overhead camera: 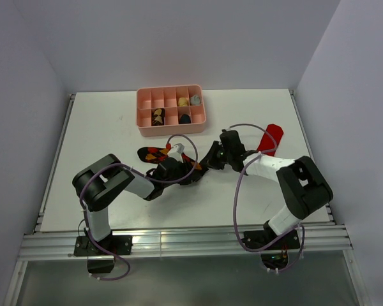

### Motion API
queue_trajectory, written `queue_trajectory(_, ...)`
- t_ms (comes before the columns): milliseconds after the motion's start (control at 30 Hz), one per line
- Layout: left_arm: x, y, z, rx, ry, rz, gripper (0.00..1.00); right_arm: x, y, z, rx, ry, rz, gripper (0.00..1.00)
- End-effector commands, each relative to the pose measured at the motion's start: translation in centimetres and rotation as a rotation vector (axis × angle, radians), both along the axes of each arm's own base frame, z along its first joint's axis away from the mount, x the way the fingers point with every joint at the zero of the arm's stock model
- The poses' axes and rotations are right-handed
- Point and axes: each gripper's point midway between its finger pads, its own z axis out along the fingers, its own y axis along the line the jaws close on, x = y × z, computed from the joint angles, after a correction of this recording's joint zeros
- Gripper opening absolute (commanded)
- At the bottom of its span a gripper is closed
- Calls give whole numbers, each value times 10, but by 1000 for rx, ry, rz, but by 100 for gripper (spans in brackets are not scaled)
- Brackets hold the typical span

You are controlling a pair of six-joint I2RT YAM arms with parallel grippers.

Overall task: Roll the socks
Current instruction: Roll the sock at the center of the board.

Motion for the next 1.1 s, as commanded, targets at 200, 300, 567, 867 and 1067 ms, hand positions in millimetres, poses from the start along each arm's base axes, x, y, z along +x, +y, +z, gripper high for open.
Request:
queue_trajectory(200,-5,15,-19,60,47,24,12,3,-6,15,-56,-44,-20,18)
queue_trajectory(300,-4,17,-20,64,52,37,12,0,-22,16,-141,-18,-62,21)
queue_trajectory(567,-4,17,-21,64,58,38,12,-8,-33,3,-185,83,-139,30)
queue_trajectory(867,-4,18,-20,60,54,37,11,0,-19,-2,-137,112,-153,33)
queue_trajectory(1067,-5,17,-21,58,54,31,11,4,-7,0,-98,98,-141,30)
